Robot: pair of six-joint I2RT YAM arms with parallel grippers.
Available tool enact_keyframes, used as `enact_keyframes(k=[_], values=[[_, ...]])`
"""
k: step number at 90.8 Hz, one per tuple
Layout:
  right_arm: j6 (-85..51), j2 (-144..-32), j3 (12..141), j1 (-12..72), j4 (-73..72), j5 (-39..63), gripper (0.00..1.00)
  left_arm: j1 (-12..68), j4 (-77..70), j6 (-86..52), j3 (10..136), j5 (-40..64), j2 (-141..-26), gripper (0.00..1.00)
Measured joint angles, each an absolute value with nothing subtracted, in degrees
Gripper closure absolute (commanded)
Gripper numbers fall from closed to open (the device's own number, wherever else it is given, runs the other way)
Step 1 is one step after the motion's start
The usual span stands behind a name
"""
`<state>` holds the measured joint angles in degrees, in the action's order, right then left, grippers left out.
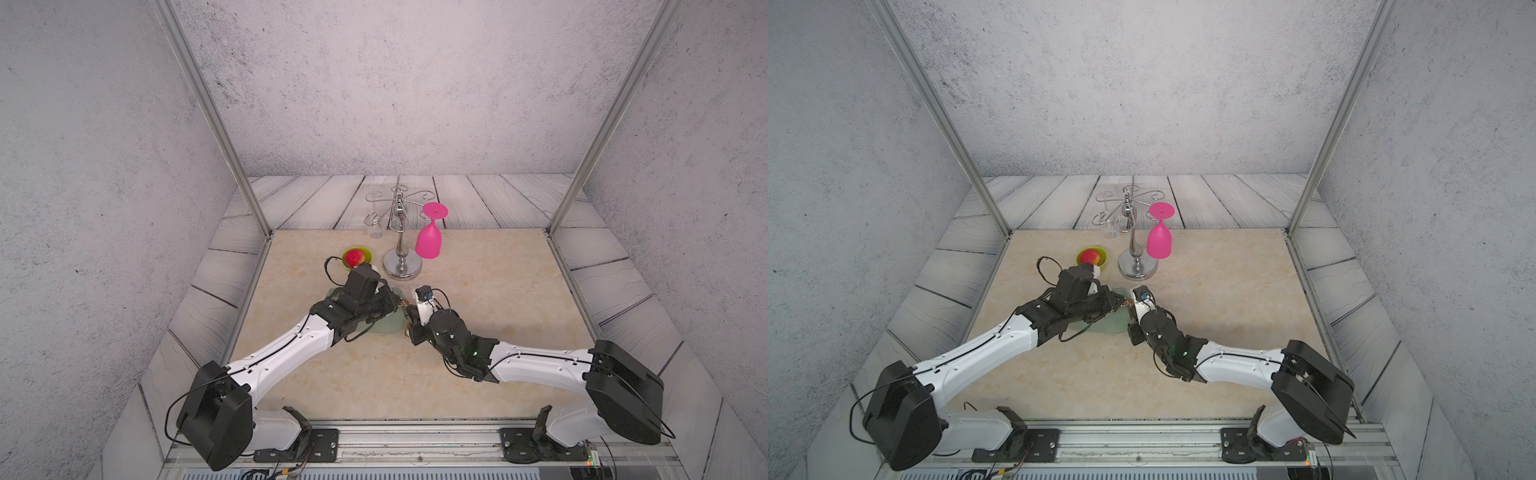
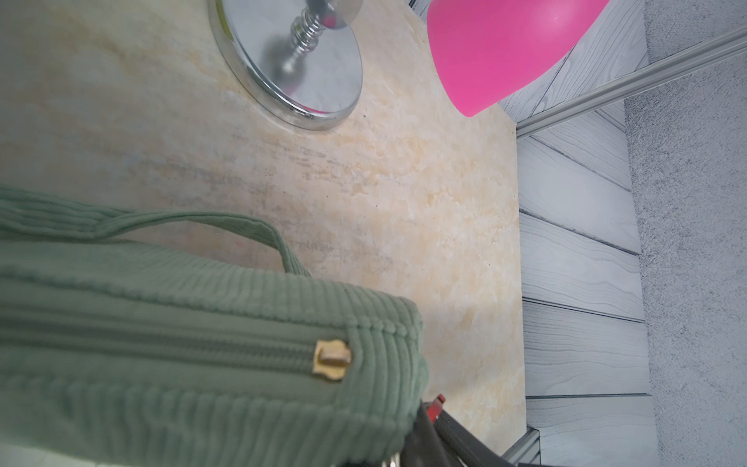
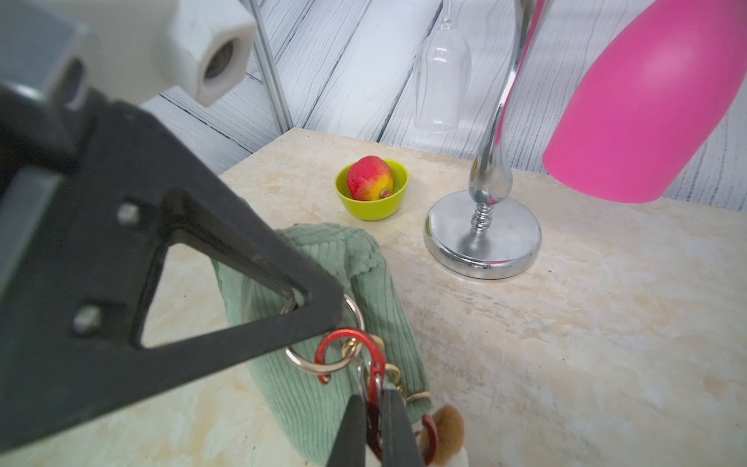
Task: Remove the decoration from the bag
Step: Remove the decoration item from the bag.
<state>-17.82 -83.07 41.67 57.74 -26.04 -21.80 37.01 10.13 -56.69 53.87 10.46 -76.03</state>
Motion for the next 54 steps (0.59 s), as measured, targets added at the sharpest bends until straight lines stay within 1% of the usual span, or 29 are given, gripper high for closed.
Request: enact_keyframes(k=[33,54], values=[[-14.28,-83.57,41.89,57.39,-27.75,-21.67,0.96,35.77,8.25,-57.52,53.87,12.6,-76.95,1.0],[-11.73,-83.68,40.47,57.19,-32.95,-22.83,0.95,32.36,4.4,-63.13,53.06,21.45,-77.69,1.0]])
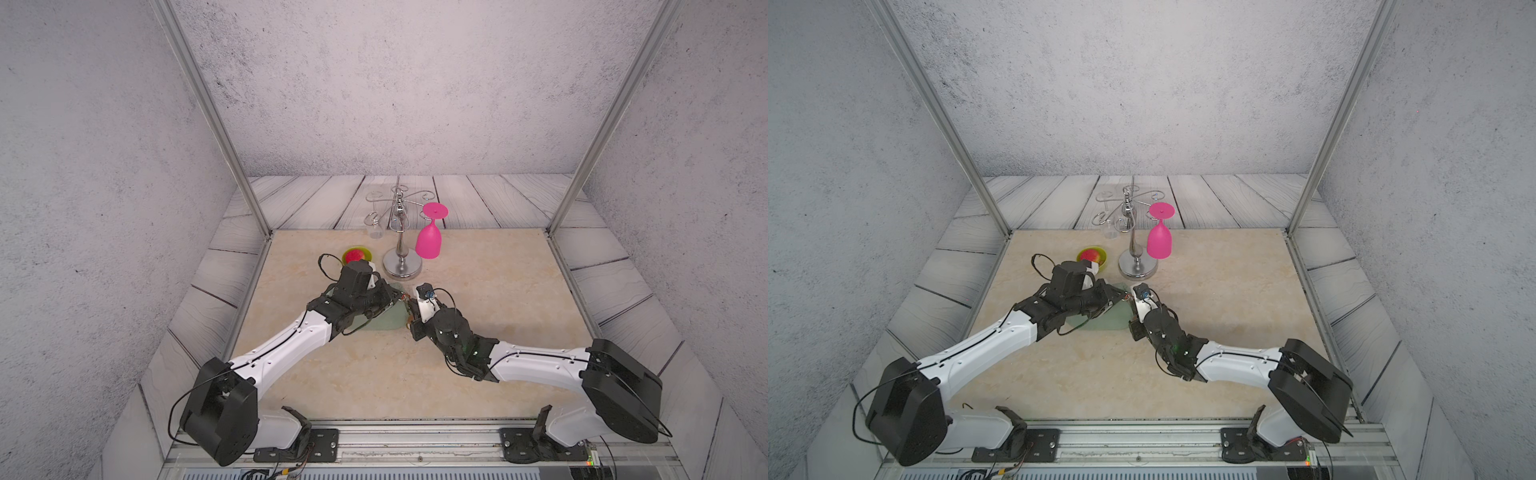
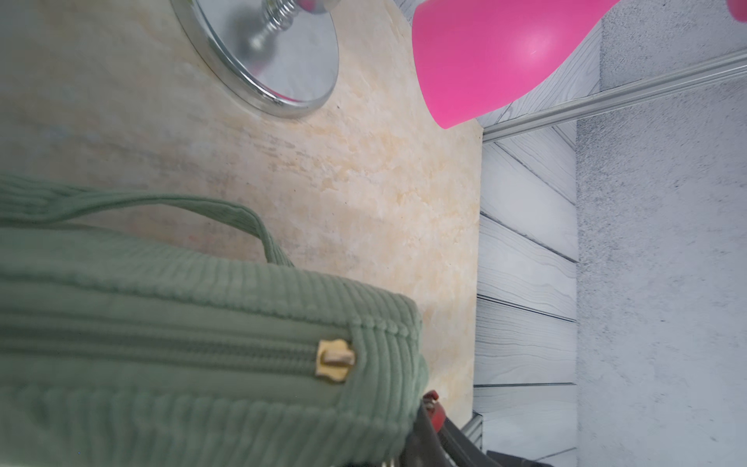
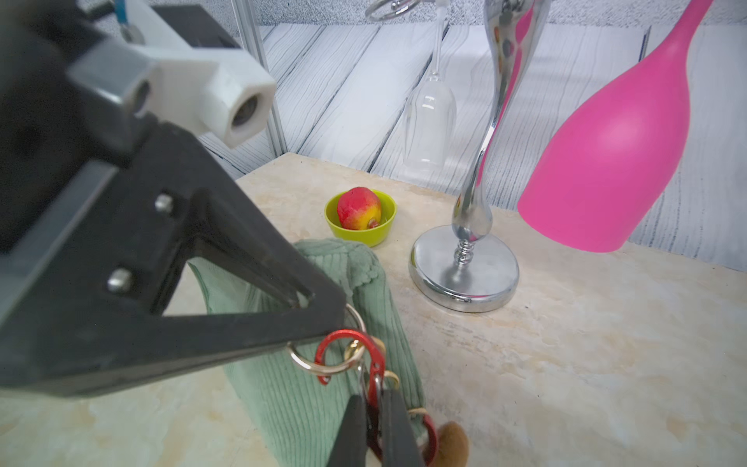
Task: Remove the decoration from the bag
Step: Remove the decoration item from the bag.
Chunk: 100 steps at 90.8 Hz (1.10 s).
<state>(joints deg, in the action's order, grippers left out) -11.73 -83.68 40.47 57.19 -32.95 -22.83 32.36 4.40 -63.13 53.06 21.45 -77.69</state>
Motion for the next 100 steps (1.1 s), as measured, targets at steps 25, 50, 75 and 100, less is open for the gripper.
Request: enact_keyframes(k=[25,50,75,100], values=[[-10.66,-84.05,39.64,57.06,-36.97,-24.18,0.96,30.28,-4.54,-73.58,49.5,29.43,-78.85,1.0],[-8.99,-84.84,43.2,57.1,-51.18,-22.92,0.97,30.76,-4.43,-79.42,45.5,34.2,-83.02,1.0],[-7.9,-82.63,44.51,57.04,-51.96,-21.58,0.97,30.59,-0.05,-75.37,47.2,33.23,-82.7,1.0],[-11.18,-70.5,41.69,57.04,-40.23,-22.7,0.96,30.59,0.05,-72.58,45.87,29.12,-80.34,1.0]])
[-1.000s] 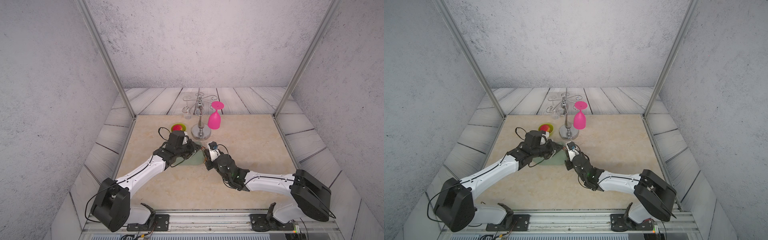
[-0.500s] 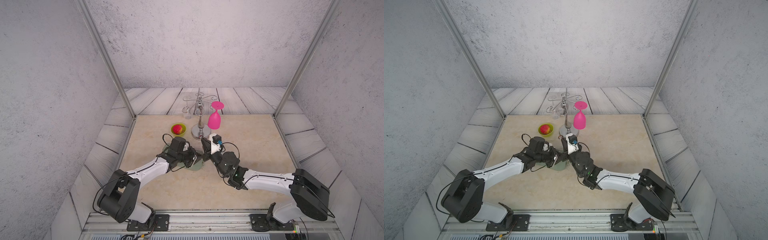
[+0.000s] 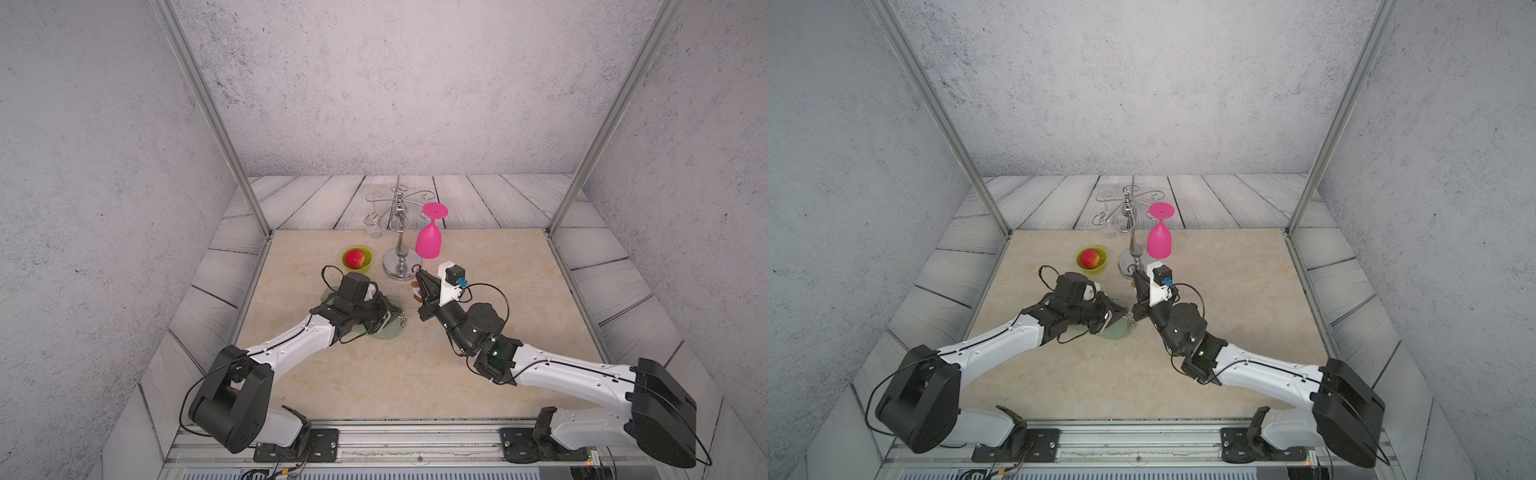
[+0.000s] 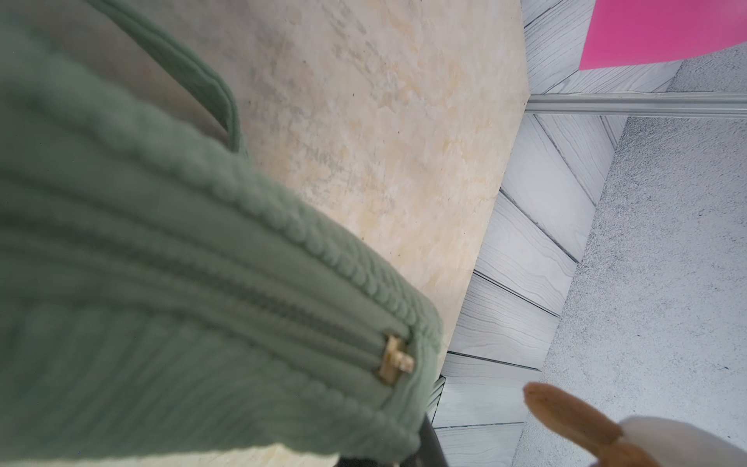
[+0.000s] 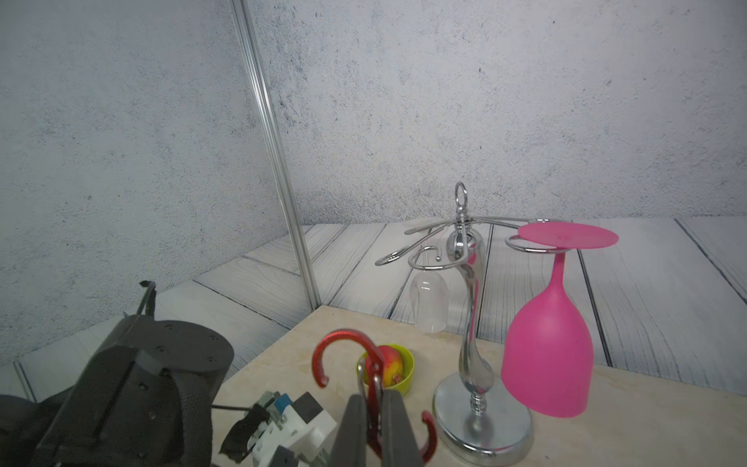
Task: Remove the decoration from the bag
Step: Remove the decoration item from the bag, then place the bag at the center of the board.
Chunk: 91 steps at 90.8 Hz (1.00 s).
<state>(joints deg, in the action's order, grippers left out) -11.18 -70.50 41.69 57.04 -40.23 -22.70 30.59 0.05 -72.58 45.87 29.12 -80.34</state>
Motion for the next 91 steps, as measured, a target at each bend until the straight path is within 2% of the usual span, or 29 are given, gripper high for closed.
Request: enact_keyframes(k=[23,42,67,91], values=[[-20.32,-57.58,37.93,57.04,-18.5,-22.68,0.96,30.61,-3.05,-73.38,43.22,25.69,-78.0,1.0],[-28.18,-52.31,36.42,56.95,-4.14,-21.1,0.96,30.83,-6.63,-75.24,43.09,22.48,-78.0,1.0],[-33.95,-53.71,36.23,56.93,3.27,-13.67,0.95,33.34,-9.98,-78.22,43.11,19.18,-78.94,1.0],[-35.62,-62.02,36.25,54.57,2.76,-6.85,0.95,35.2,-10.74,-79.29,43.11,17.8,-80.07,1.0]])
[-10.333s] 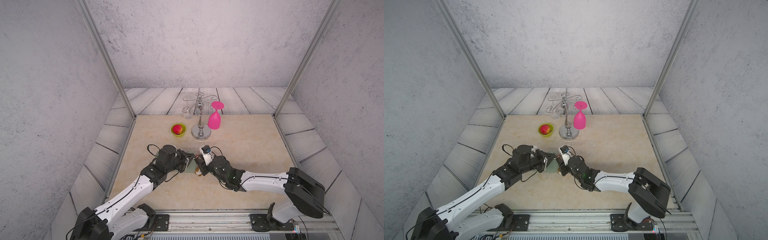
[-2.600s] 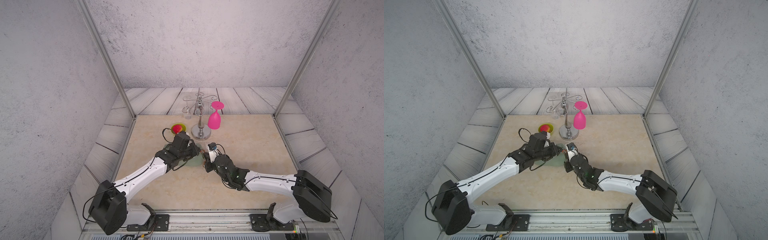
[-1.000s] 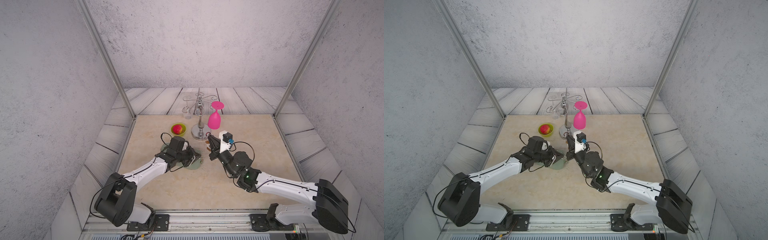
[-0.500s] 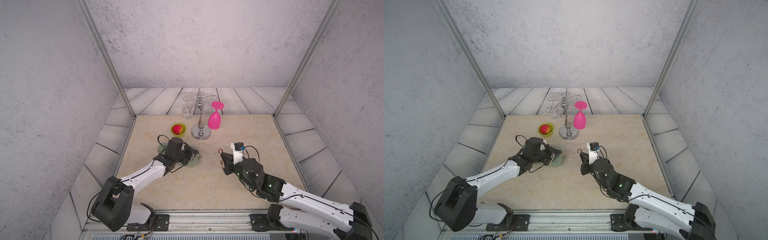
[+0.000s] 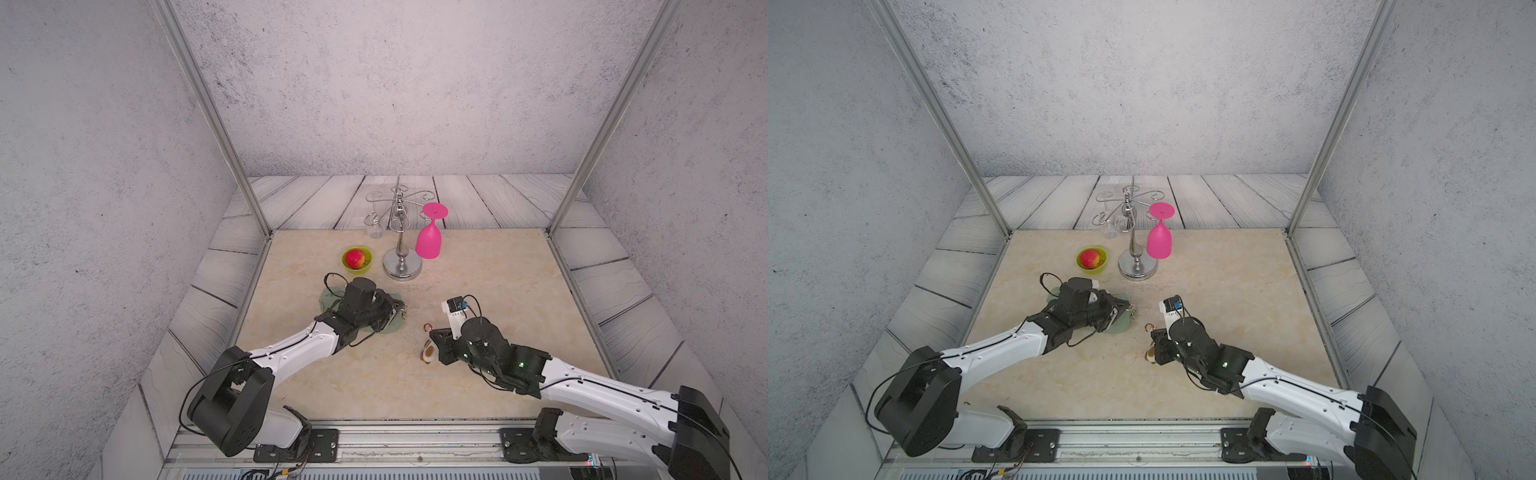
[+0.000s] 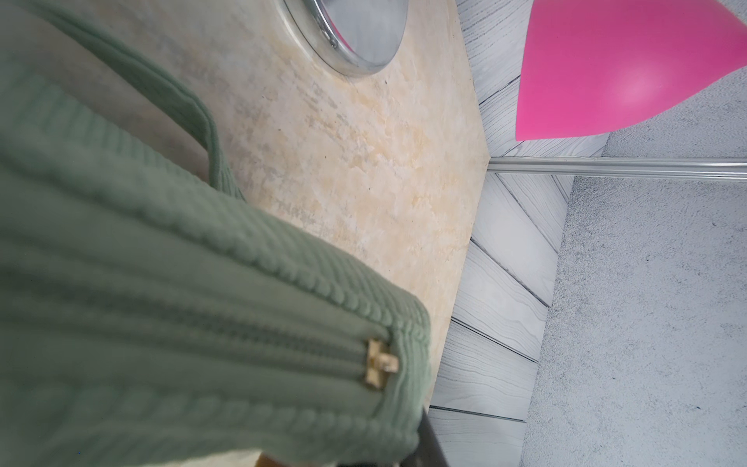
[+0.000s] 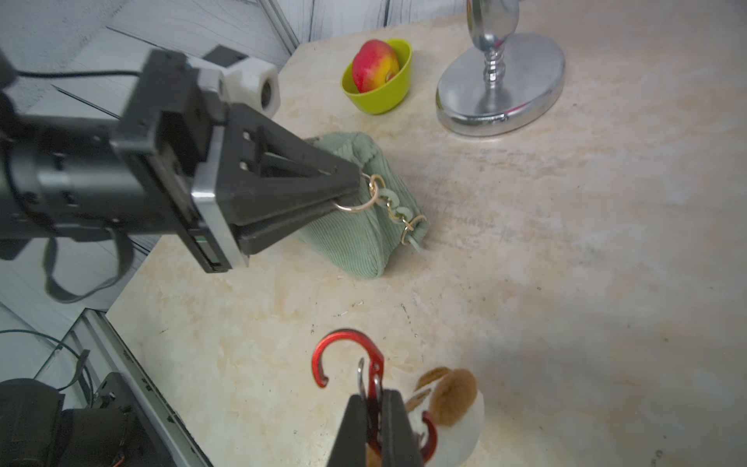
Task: Remove the decoration from the bag
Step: Place the bag at the center of the board.
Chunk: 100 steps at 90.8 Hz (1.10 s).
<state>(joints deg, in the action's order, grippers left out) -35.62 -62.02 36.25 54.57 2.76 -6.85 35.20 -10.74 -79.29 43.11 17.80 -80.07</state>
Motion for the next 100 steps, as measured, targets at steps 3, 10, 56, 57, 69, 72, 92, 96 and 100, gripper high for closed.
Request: enact_keyframes(k=[3,10,56,57,69,72,92,96,100], values=[[-35.83,-62.98,36.25,53.58,2.44,-5.91,0.95,35.35,-10.81,-79.4,43.11,17.69,-80.07,1.0],[-36.38,-65.28,36.25,50.81,1.28,-3.95,0.95,35.53,-10.98,-79.55,43.11,17.5,-80.09,1.0],[-36.84,-83.57,43.18,40.05,-2.33,3.99,0.84,37.06,-12.05,-79.61,43.11,16.67,-81.87,1.0],[-36.73,-83.88,43.33,39.99,-2.37,4.12,0.84,37.08,-12.05,-79.61,43.11,16.67,-81.87,1.0],[-36.4,-87.46,44.86,39.4,-2.39,4.36,0.82,37.3,-12.16,-79.59,43.11,16.4,-81.87,1.0],[-36.32,-88.31,45.32,39.27,-2.37,4.34,0.81,37.32,-12.21,-79.59,43.11,16.27,-81.89,1.0],[-35.31,-93.32,48.14,38.54,-2.35,3.9,0.76,37.54,-12.29,-79.59,43.22,16.23,-82.46,1.0],[-35.03,-94.17,48.71,38.41,-2.26,3.9,0.72,37.58,-12.36,-79.59,43.27,16.23,-82.56,1.0],[-34.83,-95.07,49.34,38.28,-2.11,3.9,0.67,37.63,-12.38,-79.59,43.27,16.21,-82.65,1.0]])
